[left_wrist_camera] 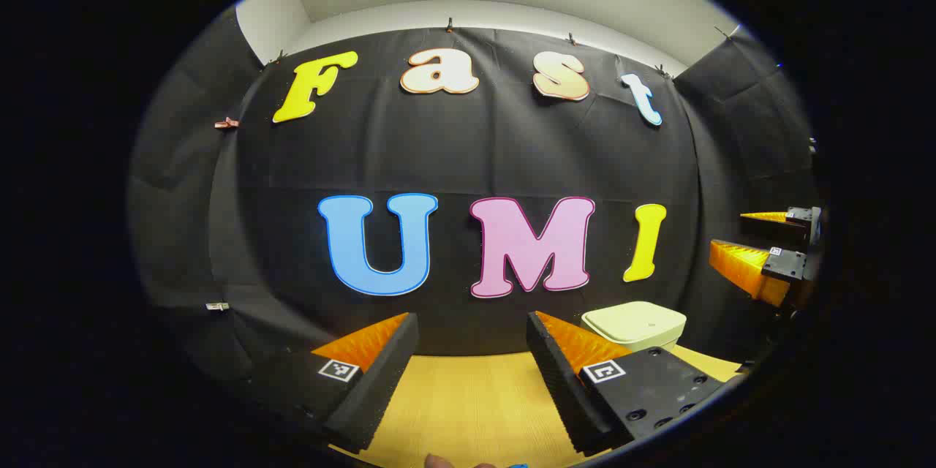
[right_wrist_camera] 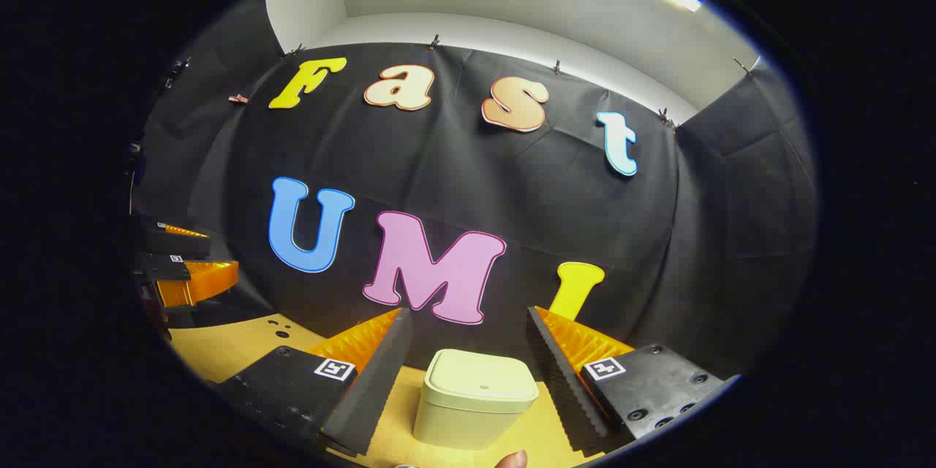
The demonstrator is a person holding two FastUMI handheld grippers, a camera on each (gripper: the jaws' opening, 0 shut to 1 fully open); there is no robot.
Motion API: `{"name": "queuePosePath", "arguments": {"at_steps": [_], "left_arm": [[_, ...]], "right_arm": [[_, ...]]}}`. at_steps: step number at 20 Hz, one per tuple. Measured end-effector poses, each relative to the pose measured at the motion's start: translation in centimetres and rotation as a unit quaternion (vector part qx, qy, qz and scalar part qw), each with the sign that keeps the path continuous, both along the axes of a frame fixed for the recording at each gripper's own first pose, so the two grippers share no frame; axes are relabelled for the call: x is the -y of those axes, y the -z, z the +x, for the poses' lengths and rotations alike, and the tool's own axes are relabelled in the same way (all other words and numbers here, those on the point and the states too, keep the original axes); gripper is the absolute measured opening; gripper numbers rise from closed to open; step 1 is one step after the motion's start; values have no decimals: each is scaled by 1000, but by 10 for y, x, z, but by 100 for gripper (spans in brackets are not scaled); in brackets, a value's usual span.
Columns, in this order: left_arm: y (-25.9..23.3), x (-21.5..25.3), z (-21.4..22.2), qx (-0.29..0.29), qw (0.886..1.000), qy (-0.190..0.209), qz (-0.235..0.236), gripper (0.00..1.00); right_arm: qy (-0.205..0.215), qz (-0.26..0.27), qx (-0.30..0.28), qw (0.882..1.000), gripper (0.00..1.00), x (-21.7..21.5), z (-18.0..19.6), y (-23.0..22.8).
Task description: Press the lid of the desktop garbage bin to open it, pick up the crumpled paper on the desktop and throw it into the bin, then pick up the pop can on the desktop and drop it into the bin, and finally close the garbage bin lid.
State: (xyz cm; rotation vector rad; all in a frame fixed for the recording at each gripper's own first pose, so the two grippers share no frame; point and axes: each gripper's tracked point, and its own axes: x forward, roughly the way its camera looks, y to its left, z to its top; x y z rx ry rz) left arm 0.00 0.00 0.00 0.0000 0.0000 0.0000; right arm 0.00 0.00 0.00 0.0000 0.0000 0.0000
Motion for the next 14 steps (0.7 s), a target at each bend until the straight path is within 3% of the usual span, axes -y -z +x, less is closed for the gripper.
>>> {"name": "queuePosePath", "arguments": {"at_steps": [14], "left_arm": [[0,-2,2,1,1000,0,-3,95]], "right_arm": [[8,-11,11,1000,97,-1,1,-6]]}}
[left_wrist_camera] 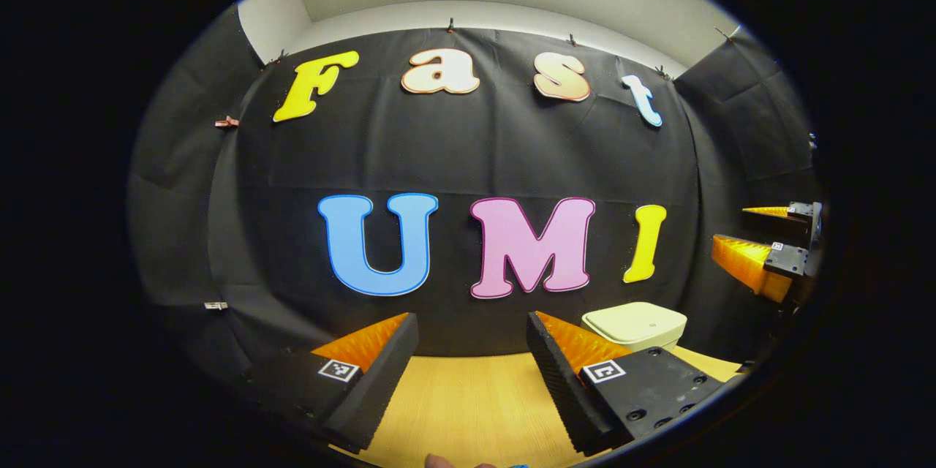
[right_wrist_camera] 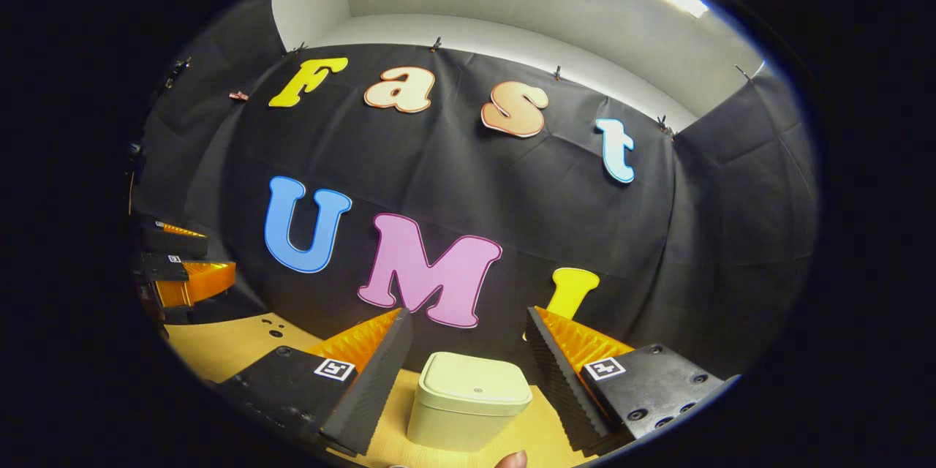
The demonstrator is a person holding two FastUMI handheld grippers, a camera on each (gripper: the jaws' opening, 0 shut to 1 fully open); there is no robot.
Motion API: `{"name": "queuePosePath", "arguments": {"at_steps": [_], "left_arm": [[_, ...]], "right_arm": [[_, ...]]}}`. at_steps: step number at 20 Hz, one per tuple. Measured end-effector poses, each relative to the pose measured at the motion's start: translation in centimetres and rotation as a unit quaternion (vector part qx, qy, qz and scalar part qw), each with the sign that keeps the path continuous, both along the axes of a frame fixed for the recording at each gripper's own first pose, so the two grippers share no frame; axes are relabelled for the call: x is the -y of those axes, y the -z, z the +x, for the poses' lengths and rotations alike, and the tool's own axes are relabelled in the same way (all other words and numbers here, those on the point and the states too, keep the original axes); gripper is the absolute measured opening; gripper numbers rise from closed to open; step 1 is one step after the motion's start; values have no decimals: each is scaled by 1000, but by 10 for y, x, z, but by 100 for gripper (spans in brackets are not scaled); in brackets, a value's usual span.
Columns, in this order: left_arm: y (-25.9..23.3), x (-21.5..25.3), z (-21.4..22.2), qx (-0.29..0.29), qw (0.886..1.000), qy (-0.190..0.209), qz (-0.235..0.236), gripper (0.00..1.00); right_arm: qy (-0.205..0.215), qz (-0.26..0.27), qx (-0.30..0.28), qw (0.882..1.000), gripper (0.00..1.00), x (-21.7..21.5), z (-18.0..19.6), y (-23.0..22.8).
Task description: Press the lid of the desktop garbage bin to open it, pick up the crumpled paper on the desktop and throw it into the bin, then pick up the pop can on the desktop and drop it into the bin, and finally close the garbage bin lid.
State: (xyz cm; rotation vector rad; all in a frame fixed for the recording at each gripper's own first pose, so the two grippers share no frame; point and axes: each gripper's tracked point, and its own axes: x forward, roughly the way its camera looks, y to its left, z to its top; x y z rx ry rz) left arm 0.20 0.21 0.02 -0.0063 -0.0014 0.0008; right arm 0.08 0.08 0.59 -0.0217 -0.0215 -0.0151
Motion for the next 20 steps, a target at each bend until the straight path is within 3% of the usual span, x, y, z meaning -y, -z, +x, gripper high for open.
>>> {"name": "queuePosePath", "arguments": {"at_steps": [4,9,10,14,20], "left_arm": [[1,0,0,0,1000,-1,2,95],[2,-2,0,-3,1000,-3,0,95],[2,-2,-1,-1,1000,-5,0,95],[2,-4,-1,-1,1000,-9,-1,95],[1,-5,-2,-2,1000,-14,-1,95]], "right_arm": [[-11,6,-11,1000,96,-8,0,5],[-28,39,-24,999,10,-12,-5,4],[-29,55,-24,998,5,-9,0,8],[-21,65,-30,997,5,8,13,16],[-52,44,-75,995,5,24,83,66]]}}
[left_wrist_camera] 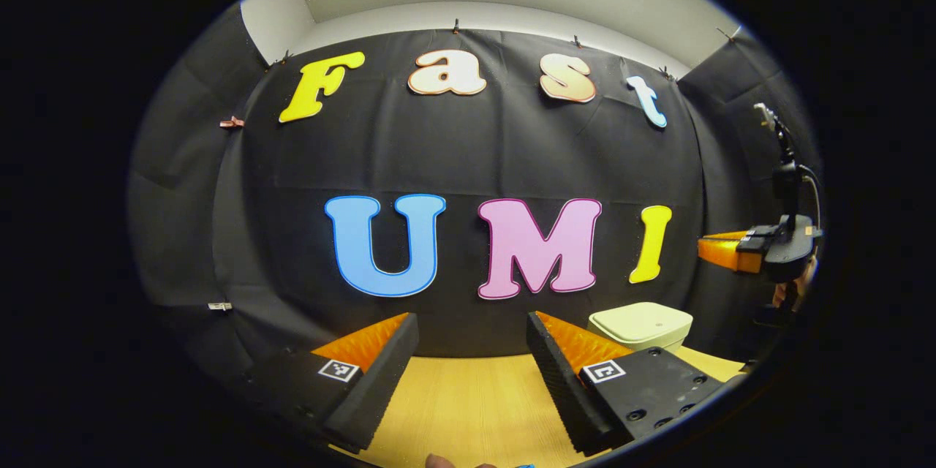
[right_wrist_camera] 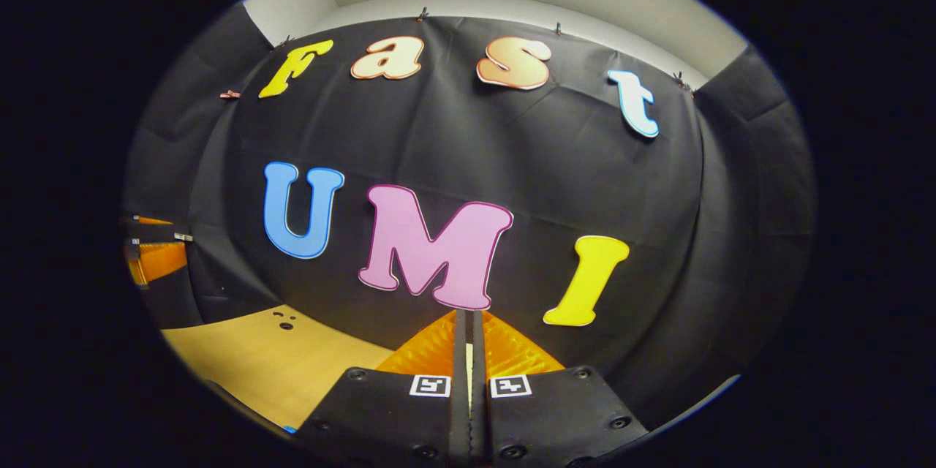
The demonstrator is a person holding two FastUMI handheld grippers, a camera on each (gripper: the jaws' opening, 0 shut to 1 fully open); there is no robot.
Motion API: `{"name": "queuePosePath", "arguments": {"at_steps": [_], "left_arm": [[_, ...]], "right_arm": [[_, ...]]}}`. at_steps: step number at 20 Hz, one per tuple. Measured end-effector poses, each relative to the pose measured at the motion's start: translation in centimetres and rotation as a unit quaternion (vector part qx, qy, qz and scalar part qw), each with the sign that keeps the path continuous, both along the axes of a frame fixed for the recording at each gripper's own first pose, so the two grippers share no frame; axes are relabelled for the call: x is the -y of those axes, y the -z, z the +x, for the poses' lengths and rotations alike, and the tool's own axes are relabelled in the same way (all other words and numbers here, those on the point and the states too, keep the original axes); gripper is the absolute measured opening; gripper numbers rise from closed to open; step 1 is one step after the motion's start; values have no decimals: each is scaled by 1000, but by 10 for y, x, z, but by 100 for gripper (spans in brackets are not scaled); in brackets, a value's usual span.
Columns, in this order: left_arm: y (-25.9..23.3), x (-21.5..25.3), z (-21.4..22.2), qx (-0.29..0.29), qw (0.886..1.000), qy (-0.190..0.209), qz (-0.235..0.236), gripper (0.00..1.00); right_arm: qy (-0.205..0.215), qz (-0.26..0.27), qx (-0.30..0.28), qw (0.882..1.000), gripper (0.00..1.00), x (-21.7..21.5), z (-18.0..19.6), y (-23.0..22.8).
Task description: Press the lid of the desktop garbage bin to open it, pick up the crumpled paper on the desktop and throw it into the bin, then pick up the pop can on the desktop and drop it into the bin, and finally close the garbage bin lid.
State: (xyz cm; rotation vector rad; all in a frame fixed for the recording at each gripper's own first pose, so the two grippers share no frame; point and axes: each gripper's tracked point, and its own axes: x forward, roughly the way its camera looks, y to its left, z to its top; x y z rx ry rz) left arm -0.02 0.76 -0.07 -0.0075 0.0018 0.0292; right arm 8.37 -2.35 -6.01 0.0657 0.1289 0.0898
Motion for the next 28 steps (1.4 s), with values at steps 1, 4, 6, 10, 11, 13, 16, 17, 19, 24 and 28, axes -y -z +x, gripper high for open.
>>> {"name": "queuePosePath", "arguments": {"at_steps": [1,4,6,10,11,13,16,17,19,24,28], "left_arm": [[2,0,0,-1,1000,-1,2,95],[3,0,1,-4,1000,-4,5,95],[6,0,2,-6,1000,-5,6,95],[9,-1,4,-14,1000,-7,3,95],[11,-1,5,-16,1000,-7,2,95],[10,-1,8,-18,1000,-8,3,95],[11,0,18,-18,1000,-5,4,95],[11,0,18,-19,1000,-5,4,95],[15,-2,19,-22,1000,-5,1,95],[16,-6,17,-22,1000,-5,1,95],[21,-7,16,-25,1000,-3,0,95]], "right_arm": [[-3,7,-15,1000,5,-1,7,15],[-5,17,-60,998,5,1,25,62],[-2,22,-88,996,5,5,33,89],[0,28,-132,991,5,7,45,132],[-2,31,-148,988,5,5,46,145],[-9,36,-180,983,5,2,47,166],[-20,33,-223,974,2,-3,46,186],[-24,34,-238,970,5,-6,44,193],[-15,64,-255,965,6,-6,41,196],[-21,56,-240,969,6,-6,45,189],[-23,14,-202,979,8,-5,47,174]]}}
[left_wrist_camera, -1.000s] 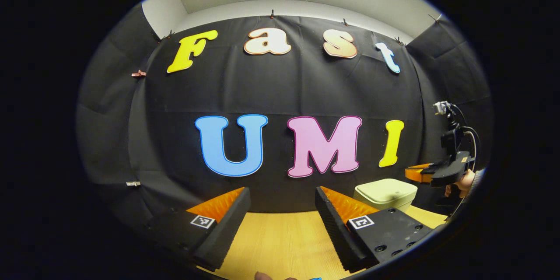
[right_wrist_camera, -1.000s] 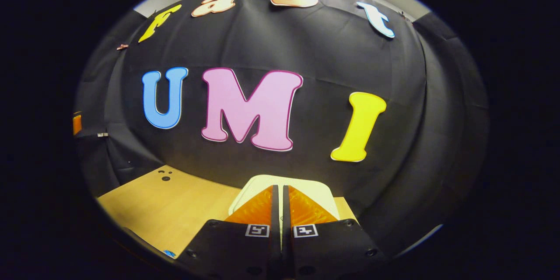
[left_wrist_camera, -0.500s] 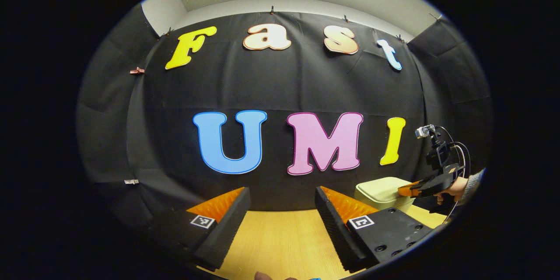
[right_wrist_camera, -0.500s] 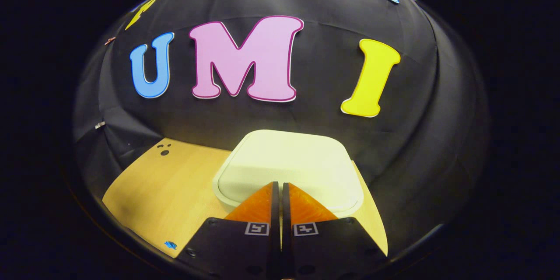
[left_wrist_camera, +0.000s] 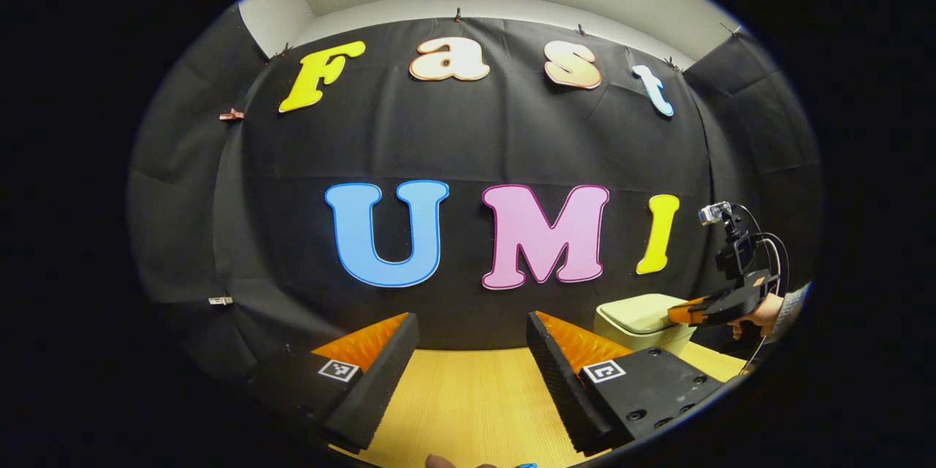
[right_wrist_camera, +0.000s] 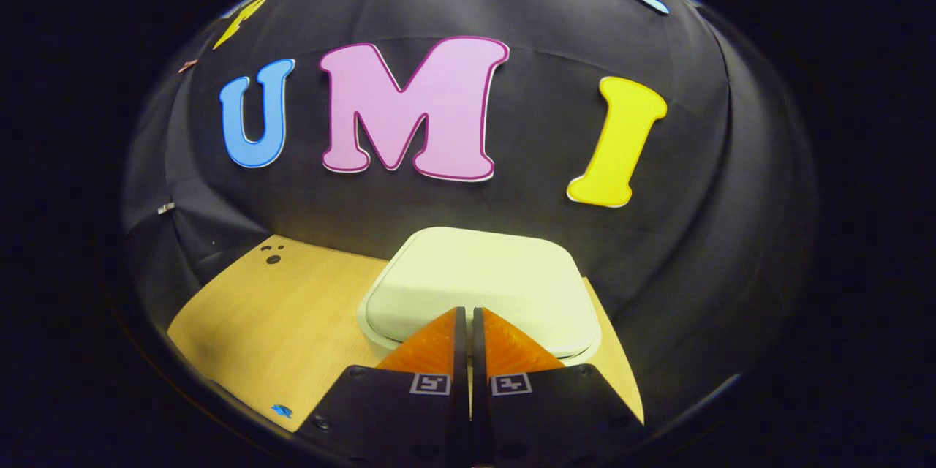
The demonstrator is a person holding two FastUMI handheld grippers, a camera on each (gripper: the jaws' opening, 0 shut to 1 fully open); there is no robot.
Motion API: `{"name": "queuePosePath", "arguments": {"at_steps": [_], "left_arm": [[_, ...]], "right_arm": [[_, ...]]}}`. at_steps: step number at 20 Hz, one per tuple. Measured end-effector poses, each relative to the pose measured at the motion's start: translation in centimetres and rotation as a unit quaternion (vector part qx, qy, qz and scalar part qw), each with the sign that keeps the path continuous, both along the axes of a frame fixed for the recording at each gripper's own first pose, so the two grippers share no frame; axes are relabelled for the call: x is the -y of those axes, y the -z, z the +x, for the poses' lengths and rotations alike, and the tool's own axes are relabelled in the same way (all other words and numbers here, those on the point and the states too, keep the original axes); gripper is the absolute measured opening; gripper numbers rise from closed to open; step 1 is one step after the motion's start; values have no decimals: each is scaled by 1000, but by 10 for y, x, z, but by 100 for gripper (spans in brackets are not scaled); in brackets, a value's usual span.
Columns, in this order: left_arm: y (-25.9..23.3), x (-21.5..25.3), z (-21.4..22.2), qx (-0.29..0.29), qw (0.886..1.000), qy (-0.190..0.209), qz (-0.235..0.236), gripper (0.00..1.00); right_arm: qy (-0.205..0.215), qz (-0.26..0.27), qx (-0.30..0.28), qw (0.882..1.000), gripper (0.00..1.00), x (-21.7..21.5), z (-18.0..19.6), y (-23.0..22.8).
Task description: Press the lid of the desktop garbage bin to open it, pick up the crumpled paper on the desktop and throw it into the bin, then pick up the pop can on the desktop and drop it into the bin, and finally close the garbage bin lid.
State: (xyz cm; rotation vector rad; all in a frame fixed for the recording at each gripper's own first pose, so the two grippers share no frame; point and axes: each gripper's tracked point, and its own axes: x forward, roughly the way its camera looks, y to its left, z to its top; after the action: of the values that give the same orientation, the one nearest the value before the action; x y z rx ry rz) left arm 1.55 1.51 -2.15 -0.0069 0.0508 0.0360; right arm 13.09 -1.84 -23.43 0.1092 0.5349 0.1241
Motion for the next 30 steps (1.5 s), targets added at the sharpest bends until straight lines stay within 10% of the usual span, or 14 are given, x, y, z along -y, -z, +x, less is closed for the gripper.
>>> {"name": "queuePosePath", "arguments": {"at_steps": [10,15,19,30], "left_arm": [[18,-3,-9,-21,1000,10,-1,95],[60,2,-14,-77,997,20,0,95],[113,24,-24,-132,990,50,1,96],[283,87,-47,-267,954,131,24,95]], "right_arm": [[20,-6,84,996,6,0,-17,-58],[15,-6,118,993,29,-5,-45,-85],[12,9,128,992,66,-11,-72,-99],[20,-3,122,992,66,-8,-130,-106]]}}
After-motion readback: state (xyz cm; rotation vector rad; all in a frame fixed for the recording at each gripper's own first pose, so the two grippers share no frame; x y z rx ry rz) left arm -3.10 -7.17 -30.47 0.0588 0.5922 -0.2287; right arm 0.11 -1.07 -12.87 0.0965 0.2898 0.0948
